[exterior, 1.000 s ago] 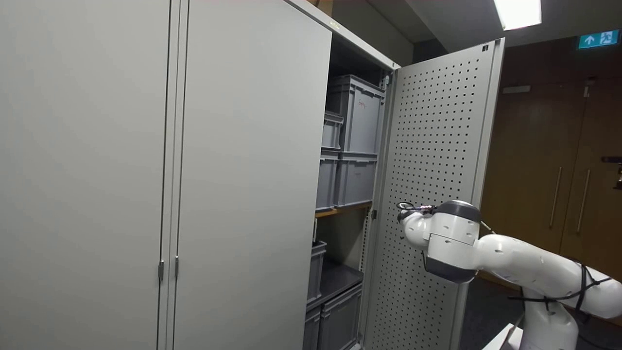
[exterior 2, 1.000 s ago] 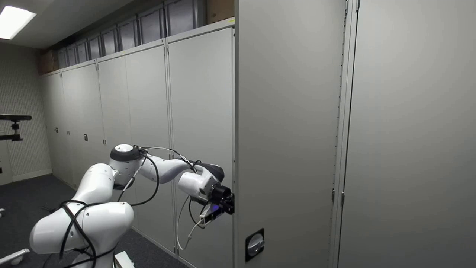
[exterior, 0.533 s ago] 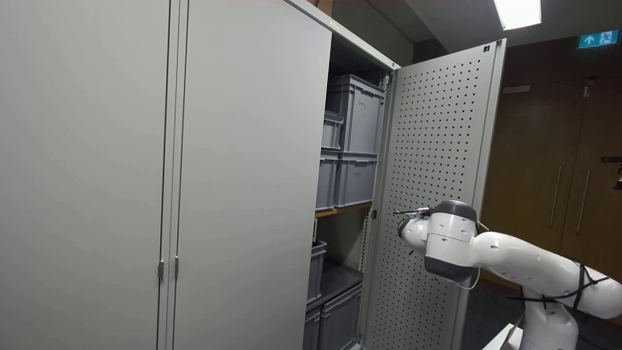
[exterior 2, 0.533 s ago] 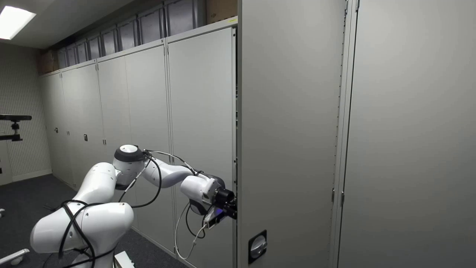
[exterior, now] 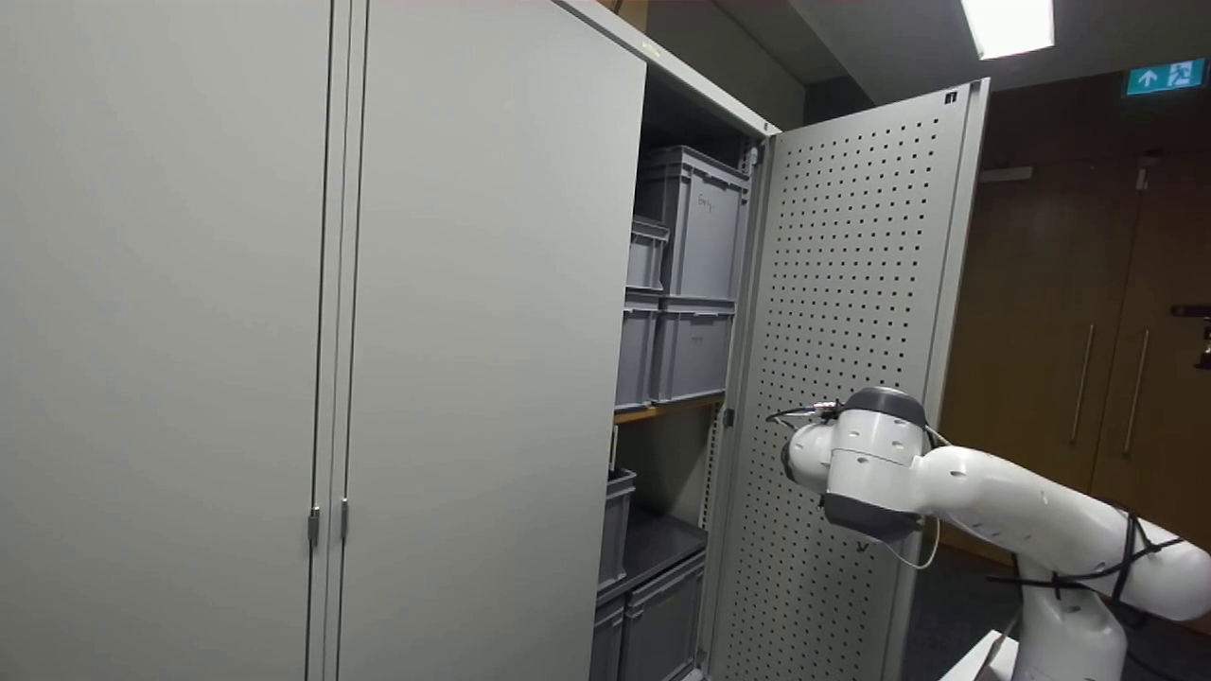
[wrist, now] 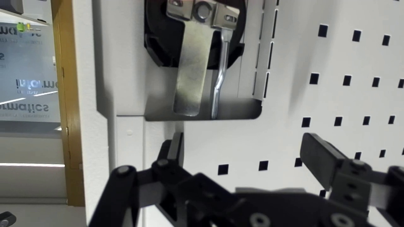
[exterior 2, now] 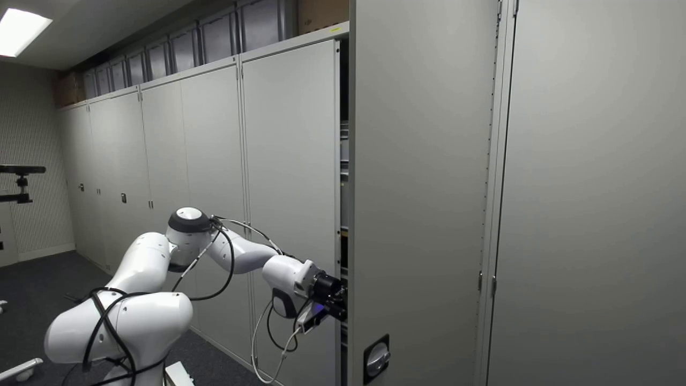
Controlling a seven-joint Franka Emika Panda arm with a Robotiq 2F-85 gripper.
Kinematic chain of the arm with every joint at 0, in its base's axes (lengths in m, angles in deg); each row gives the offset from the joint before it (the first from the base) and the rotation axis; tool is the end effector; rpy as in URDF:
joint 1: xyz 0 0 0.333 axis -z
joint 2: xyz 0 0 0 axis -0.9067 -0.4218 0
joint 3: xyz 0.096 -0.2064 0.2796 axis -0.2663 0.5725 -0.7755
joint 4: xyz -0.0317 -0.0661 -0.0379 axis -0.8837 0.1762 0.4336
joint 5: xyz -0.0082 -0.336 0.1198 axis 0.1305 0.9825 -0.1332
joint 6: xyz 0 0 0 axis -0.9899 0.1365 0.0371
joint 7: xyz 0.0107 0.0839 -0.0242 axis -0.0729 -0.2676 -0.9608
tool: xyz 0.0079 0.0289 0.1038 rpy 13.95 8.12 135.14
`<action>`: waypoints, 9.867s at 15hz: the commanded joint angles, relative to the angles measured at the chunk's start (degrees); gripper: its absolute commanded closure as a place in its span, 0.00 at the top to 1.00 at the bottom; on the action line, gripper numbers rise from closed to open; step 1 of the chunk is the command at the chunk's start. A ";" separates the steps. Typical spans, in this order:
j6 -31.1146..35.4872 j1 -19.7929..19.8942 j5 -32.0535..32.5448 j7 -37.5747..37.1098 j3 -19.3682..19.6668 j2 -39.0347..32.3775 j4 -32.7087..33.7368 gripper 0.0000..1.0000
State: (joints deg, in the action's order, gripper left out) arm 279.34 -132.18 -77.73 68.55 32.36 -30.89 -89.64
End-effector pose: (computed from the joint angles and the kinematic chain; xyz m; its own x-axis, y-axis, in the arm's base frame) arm 0.4053 -0.1028 0.3693 0.1012 -0.0995 0.9899 -0.9592 -0.2738 0.0705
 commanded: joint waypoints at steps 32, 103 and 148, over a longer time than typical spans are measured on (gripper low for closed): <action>-0.09 10.94 10.35 -9.89 -1.36 1.37 -1.50 1.00; 0.71 -26.85 30.84 -31.92 10.06 4.31 0.89 1.00; 0.93 -82.09 115.68 -54.10 73.46 54.17 -14.64 1.00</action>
State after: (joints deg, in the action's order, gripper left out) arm 279.45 -214.65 33.47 15.86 105.42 19.75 -107.05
